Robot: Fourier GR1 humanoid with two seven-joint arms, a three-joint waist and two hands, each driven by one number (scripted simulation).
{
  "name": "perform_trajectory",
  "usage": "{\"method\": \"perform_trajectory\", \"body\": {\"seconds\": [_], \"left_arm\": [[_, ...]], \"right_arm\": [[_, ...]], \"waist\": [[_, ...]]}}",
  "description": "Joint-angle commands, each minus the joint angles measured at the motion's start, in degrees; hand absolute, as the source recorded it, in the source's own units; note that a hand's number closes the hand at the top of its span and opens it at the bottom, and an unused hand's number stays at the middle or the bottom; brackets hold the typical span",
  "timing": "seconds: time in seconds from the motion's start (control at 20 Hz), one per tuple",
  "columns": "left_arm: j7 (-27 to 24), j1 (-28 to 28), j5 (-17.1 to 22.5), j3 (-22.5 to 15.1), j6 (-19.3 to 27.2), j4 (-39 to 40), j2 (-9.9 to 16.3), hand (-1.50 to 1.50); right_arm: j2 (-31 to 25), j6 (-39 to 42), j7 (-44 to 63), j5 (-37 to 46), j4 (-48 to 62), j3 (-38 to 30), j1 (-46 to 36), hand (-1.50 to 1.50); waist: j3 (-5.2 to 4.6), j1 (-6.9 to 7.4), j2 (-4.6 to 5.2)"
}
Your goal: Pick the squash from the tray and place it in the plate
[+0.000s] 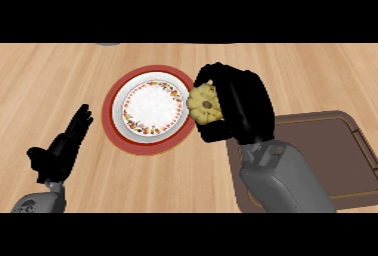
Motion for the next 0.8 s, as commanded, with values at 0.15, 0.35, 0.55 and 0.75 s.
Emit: {"method": "perform_trajectory", "body": {"seconds": [0.15,0.35,0.55,0.75], "left_arm": [[-0.66,-2.46,-1.23,-0.5,0.62,2.43,-1.31,0.0],[3.59,-1.37,-1.23,-1.51,0.71,-3.17,-1.41,0.0],[-0.4,-1.46,-1.75,-1.84,0.07,0.06,-2.19,0.0],[0.51,-3.1,-1.68,-1.57,-0.13,-0.42,-1.64,0.0]], "right_arm": [[1.32,-14.85,1.53,-7.36,20.26,8.54,-10.0,1.5],[1.34,-20.82,4.04,-13.84,29.73,11.51,-19.4,1.5],[1.35,-27.73,1.8,-20.74,41.25,15.73,-24.46,1.5],[1.35,-37.37,5.04,-26.87,40.27,15.16,-24.14,1.5]], "waist": [[0.01,0.47,0.18],[0.02,1.3,0.16],[-0.02,2.6,0.59],[0.01,3.21,0.65]]}}
